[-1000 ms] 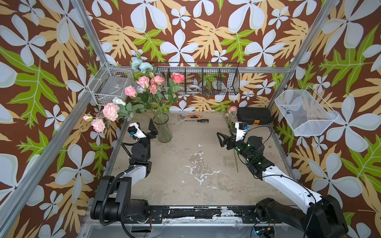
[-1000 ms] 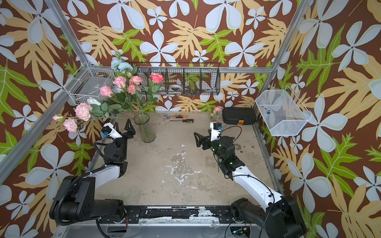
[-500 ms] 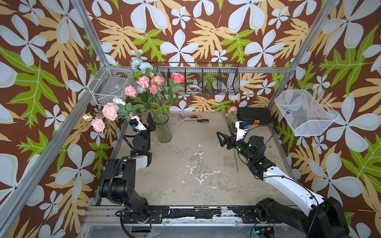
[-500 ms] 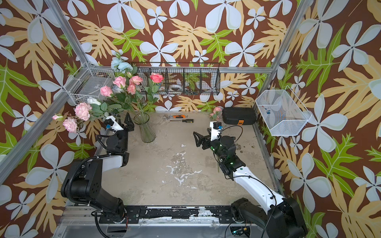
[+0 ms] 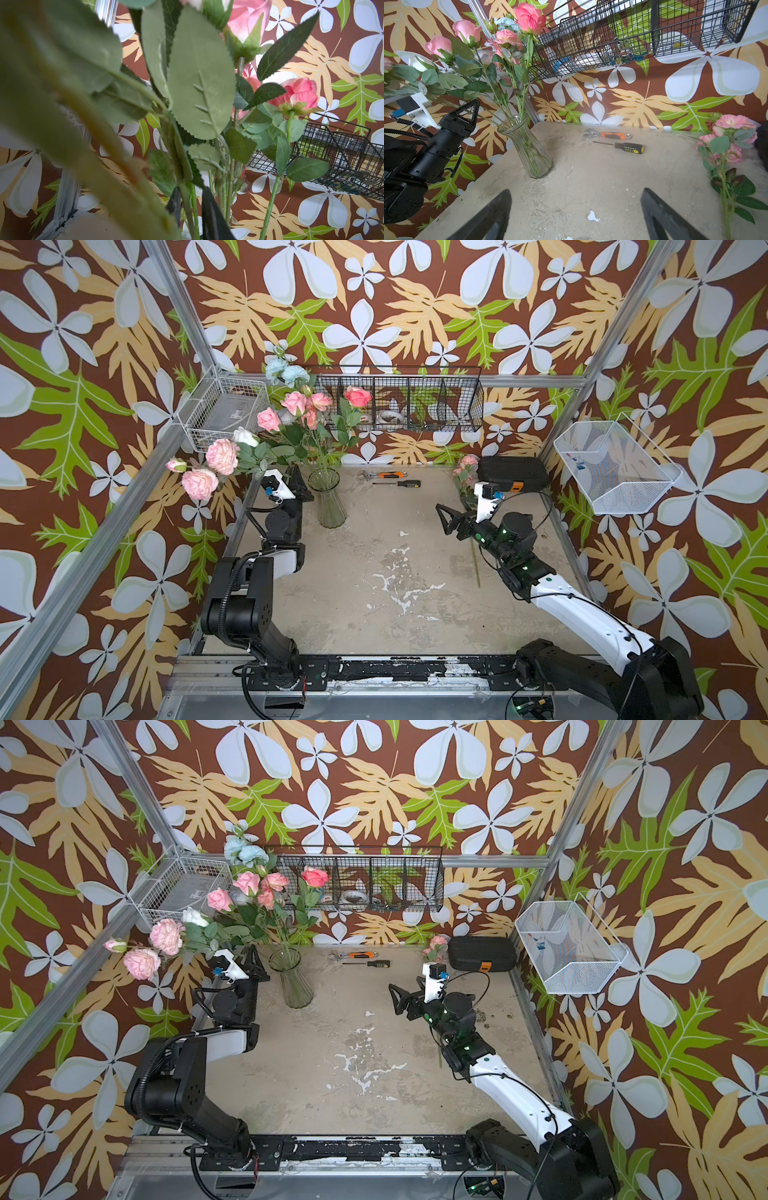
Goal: Pick out pink flowers from the vase
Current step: Pick up the flower from the vase.
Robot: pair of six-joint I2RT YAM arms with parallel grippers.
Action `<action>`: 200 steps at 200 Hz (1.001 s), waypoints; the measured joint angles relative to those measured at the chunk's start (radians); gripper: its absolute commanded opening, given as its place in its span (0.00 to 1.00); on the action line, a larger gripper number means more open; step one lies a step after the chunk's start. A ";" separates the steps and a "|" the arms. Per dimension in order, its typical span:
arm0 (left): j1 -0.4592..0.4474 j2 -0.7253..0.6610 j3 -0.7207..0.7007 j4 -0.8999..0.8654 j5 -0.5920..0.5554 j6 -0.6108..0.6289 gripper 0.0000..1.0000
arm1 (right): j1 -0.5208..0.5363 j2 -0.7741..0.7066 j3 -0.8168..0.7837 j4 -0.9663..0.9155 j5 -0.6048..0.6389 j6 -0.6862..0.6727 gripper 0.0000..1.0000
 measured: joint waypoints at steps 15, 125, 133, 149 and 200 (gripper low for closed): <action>0.000 -0.011 0.014 -0.017 0.014 0.009 0.05 | 0.000 0.005 0.004 -0.001 -0.003 0.001 0.96; 0.002 -0.039 0.009 -0.055 0.032 0.029 0.12 | 0.000 -0.002 0.010 -0.001 -0.029 0.008 0.97; 0.002 -0.041 0.004 -0.054 0.032 0.029 0.12 | 0.000 -0.001 0.011 -0.001 -0.030 0.008 0.97; 0.002 -0.049 -0.010 -0.055 0.031 0.029 0.12 | 0.000 0.001 0.011 -0.001 -0.031 0.010 0.97; 0.002 -0.090 -0.055 -0.055 0.018 0.025 0.17 | 0.000 0.008 0.011 -0.001 -0.047 0.015 0.97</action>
